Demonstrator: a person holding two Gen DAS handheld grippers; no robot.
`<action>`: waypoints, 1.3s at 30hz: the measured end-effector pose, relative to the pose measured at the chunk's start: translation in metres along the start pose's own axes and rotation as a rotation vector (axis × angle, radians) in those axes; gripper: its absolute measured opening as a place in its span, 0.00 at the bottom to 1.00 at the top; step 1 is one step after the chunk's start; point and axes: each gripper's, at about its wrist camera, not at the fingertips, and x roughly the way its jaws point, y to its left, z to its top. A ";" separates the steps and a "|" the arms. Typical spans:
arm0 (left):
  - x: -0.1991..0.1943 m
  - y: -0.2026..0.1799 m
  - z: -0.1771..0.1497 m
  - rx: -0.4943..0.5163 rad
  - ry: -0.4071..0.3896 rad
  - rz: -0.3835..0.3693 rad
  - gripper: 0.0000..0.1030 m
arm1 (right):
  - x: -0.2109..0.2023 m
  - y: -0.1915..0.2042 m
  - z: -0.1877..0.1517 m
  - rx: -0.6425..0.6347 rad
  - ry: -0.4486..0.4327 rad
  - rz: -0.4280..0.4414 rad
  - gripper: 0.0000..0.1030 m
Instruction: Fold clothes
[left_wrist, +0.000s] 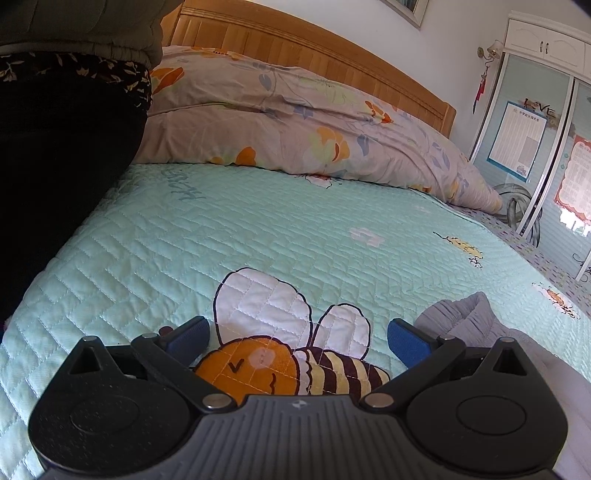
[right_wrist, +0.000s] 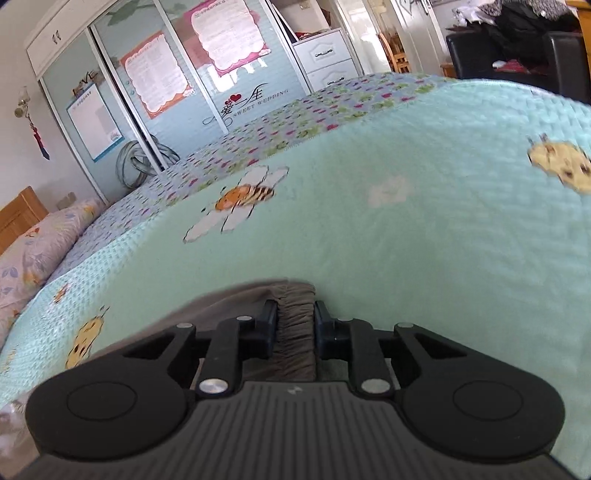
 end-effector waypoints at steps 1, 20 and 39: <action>0.000 0.000 0.000 0.001 0.001 0.001 0.99 | 0.006 0.001 0.004 -0.002 0.016 -0.018 0.23; -0.001 -0.001 0.000 0.003 0.005 -0.001 0.99 | -0.059 -0.009 -0.048 0.225 -0.009 0.049 0.82; 0.002 0.001 0.000 -0.002 0.009 -0.006 0.99 | -0.078 -0.008 -0.037 0.316 -0.073 -0.015 0.12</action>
